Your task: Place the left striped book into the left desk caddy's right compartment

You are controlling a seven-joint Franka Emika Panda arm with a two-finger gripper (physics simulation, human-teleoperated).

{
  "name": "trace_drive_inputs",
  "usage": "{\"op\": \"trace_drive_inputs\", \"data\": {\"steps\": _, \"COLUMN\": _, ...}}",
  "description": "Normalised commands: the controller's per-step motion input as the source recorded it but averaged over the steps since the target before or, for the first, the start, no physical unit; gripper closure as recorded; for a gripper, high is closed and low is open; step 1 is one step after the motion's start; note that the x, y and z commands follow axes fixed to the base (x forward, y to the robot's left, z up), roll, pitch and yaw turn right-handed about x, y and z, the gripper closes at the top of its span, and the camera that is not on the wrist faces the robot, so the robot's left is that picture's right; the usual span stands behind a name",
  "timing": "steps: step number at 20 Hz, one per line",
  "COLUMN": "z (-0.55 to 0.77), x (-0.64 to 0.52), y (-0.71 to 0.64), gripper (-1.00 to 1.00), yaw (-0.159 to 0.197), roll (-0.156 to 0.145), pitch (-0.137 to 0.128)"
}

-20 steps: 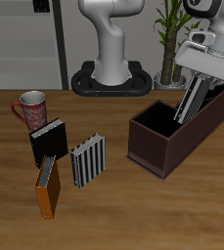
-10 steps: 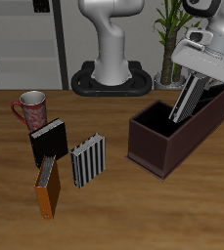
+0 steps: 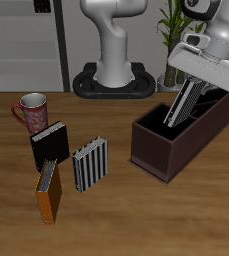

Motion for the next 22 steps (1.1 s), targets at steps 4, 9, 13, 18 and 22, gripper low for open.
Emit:
{"op": "trace_drive_inputs", "data": {"steps": 4, "z": -0.09, "x": 0.13, "y": 0.00, "gripper": 1.00, "yaw": 0.017, "roll": 0.012, "pitch": 0.010}}
{"op": "trace_drive_inputs", "data": {"steps": 9, "z": -0.18, "x": 0.16, "y": 0.10, "gripper": 1.00, "yaw": 0.008, "roll": 0.035, "pitch": 0.028}}
{"op": "trace_drive_inputs", "data": {"steps": 13, "z": -0.19, "x": 0.17, "y": 0.20, "gripper": 1.00, "yaw": 0.025, "roll": 0.044, "pitch": 0.021}}
{"op": "trace_drive_inputs", "data": {"steps": 18, "z": -0.19, "x": 0.15, "y": 0.09, "gripper": 1.00, "yaw": 0.014, "roll": 0.015, "pitch": 0.040}}
{"op": "trace_drive_inputs", "data": {"steps": 22, "z": -0.21, "x": 0.11, "y": 0.05, "gripper": 1.00, "yaw": 0.014, "roll": 0.018, "pitch": 0.041}}
